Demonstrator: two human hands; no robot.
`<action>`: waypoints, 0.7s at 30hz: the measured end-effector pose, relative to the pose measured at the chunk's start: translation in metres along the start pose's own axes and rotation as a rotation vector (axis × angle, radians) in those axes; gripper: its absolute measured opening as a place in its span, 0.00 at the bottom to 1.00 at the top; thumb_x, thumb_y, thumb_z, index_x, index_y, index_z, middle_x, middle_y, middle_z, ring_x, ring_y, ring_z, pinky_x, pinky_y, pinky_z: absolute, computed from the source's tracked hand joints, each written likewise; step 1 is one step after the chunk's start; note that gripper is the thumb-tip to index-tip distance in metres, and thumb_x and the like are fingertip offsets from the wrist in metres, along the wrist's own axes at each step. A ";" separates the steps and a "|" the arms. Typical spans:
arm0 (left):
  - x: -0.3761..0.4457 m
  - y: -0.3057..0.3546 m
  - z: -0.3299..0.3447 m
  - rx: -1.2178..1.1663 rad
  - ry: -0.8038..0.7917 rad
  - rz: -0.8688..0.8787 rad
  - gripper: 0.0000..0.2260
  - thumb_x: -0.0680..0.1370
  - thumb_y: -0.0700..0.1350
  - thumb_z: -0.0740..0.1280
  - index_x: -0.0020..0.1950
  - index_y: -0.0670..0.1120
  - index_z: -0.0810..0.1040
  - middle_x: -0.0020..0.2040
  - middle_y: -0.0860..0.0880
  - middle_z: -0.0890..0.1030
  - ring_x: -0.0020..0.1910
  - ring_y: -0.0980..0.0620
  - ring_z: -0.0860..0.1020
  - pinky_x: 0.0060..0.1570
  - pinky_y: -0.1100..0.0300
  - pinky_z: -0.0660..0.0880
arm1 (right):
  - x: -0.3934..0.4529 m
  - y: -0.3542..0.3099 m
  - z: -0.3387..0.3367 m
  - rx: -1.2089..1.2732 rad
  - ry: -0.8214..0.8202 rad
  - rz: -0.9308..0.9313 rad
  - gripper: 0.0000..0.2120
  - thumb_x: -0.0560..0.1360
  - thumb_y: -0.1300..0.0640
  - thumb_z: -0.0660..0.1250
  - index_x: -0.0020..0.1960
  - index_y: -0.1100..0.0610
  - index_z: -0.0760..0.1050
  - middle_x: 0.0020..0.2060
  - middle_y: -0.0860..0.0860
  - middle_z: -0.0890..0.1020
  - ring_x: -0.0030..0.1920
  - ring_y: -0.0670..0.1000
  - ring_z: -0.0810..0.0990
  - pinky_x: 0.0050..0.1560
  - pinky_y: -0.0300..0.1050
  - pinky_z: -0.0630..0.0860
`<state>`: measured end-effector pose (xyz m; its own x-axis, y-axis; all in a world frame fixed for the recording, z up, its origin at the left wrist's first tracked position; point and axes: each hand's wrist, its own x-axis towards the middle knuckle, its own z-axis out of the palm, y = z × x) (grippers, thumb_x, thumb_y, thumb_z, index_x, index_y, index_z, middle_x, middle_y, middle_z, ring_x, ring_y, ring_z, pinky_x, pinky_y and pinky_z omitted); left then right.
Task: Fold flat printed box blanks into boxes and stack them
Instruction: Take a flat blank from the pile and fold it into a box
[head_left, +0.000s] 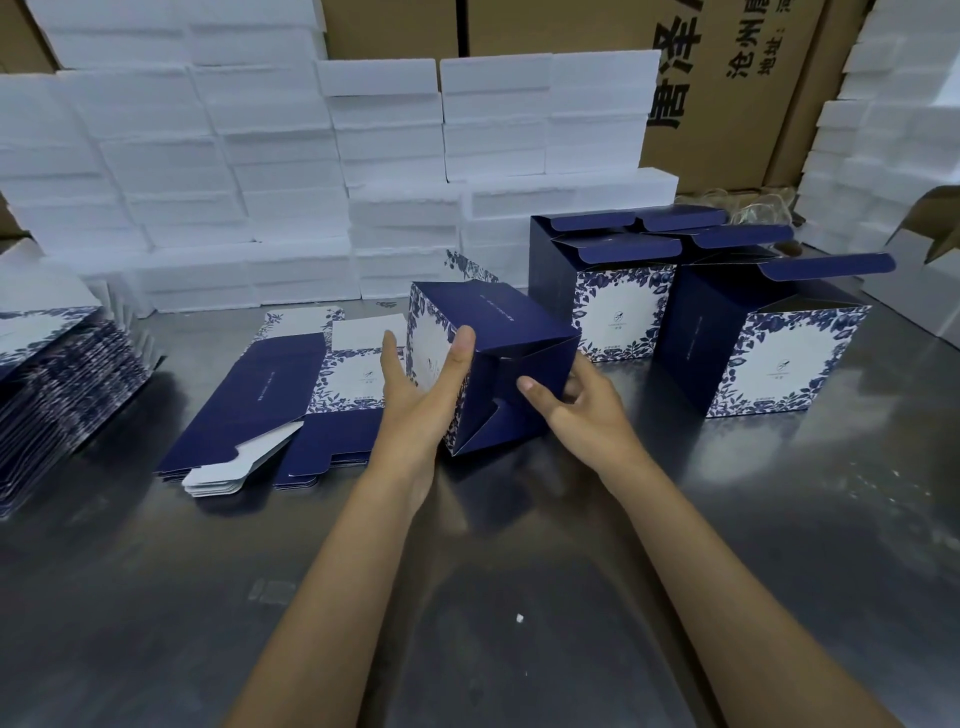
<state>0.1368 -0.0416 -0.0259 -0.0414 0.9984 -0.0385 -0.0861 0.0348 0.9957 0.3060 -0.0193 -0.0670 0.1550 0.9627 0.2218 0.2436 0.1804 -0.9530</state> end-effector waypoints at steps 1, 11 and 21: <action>0.001 -0.001 -0.001 -0.017 -0.020 -0.007 0.62 0.49 0.80 0.72 0.77 0.70 0.43 0.81 0.60 0.51 0.78 0.55 0.58 0.77 0.47 0.57 | -0.001 -0.001 0.001 0.005 0.014 0.006 0.14 0.77 0.55 0.73 0.61 0.47 0.77 0.52 0.45 0.86 0.54 0.45 0.84 0.61 0.52 0.80; 0.005 -0.001 -0.002 -0.103 -0.046 0.027 0.63 0.51 0.74 0.77 0.78 0.69 0.44 0.78 0.59 0.61 0.75 0.58 0.64 0.76 0.52 0.59 | -0.008 -0.017 0.002 0.129 0.004 0.022 0.16 0.75 0.58 0.75 0.62 0.51 0.78 0.51 0.46 0.87 0.53 0.45 0.85 0.54 0.41 0.81; 0.001 0.001 0.001 0.061 0.022 0.222 0.62 0.53 0.66 0.82 0.77 0.71 0.46 0.78 0.62 0.59 0.74 0.59 0.65 0.75 0.52 0.63 | -0.005 -0.031 -0.012 0.524 -0.131 0.190 0.31 0.74 0.34 0.66 0.74 0.44 0.71 0.69 0.43 0.78 0.69 0.45 0.75 0.70 0.50 0.69</action>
<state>0.1375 -0.0404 -0.0250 -0.0745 0.9807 0.1806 -0.0125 -0.1820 0.9832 0.3094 -0.0320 -0.0364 0.0220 0.9989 0.0412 -0.2891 0.0459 -0.9562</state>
